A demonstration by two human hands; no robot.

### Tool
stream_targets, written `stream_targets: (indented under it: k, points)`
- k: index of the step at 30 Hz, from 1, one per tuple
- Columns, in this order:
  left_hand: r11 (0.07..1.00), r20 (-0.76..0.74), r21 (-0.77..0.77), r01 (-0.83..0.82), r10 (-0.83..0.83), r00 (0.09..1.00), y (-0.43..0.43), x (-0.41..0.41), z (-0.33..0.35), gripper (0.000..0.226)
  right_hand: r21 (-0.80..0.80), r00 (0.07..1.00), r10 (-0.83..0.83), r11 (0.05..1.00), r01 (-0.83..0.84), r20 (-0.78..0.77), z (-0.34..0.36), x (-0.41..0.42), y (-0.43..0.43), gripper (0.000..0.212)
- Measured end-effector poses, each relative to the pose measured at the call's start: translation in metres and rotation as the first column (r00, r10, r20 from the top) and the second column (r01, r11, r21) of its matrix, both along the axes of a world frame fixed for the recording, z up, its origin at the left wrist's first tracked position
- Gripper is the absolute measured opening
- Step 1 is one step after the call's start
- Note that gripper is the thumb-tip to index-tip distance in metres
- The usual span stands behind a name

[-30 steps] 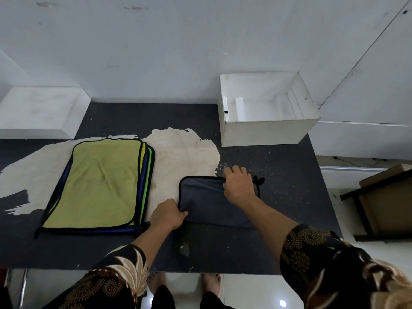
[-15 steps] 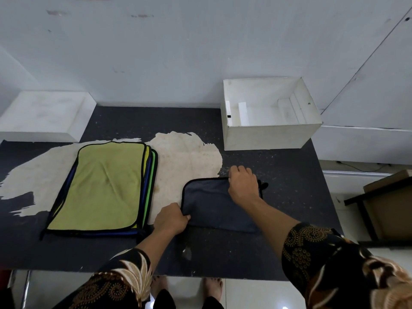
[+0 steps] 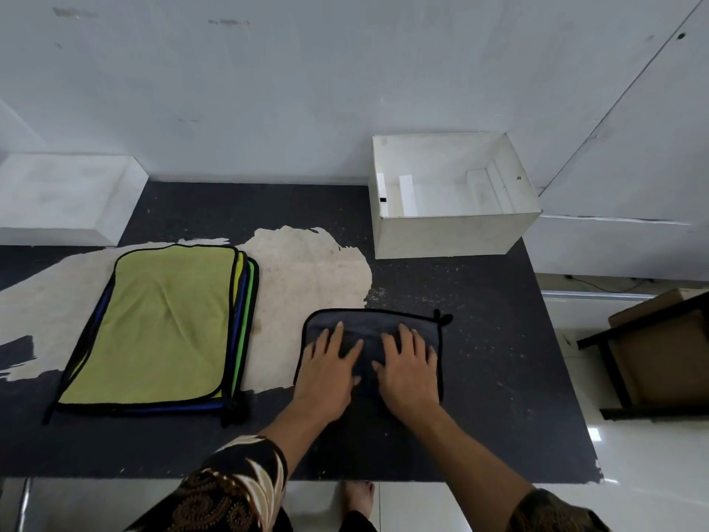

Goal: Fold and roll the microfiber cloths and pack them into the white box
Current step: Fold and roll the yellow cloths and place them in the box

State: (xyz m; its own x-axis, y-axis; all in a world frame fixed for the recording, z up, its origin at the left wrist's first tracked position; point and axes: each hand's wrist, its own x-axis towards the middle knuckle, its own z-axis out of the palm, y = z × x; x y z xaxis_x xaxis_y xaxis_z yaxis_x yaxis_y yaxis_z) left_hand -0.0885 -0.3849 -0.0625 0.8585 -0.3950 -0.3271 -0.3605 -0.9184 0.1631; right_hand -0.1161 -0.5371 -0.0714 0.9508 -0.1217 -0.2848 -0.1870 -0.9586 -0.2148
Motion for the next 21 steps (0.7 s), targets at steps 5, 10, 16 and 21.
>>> stream_targets:
  k: [5,10,16,21]
  points:
    - [0.986,-0.127,0.165,-0.035,0.057,0.990,0.010,0.012,-0.002,0.096,0.032,0.992,-0.049,0.998,0.053,-0.120,0.005,0.002,-0.013,0.075]
    - [0.976,-0.147,0.215,0.040,-0.008,0.989,0.002,0.024,0.009,0.112,0.011,0.981,-0.046,0.999,0.049,-0.191,0.013,0.016,-0.019,0.088]
    - [0.939,-0.234,0.314,0.142,-0.069,0.970,-0.001,0.039,0.011,0.119,0.059,0.980,-0.106,0.991,0.118,-0.170,0.019,0.014,-0.030,0.088]
    - [0.967,-0.186,0.238,0.089,-0.045,0.981,-0.010,0.024,0.013,0.106,0.114,0.736,-0.677,0.730,0.673,-0.013,0.026,-0.016,-0.045,0.072]
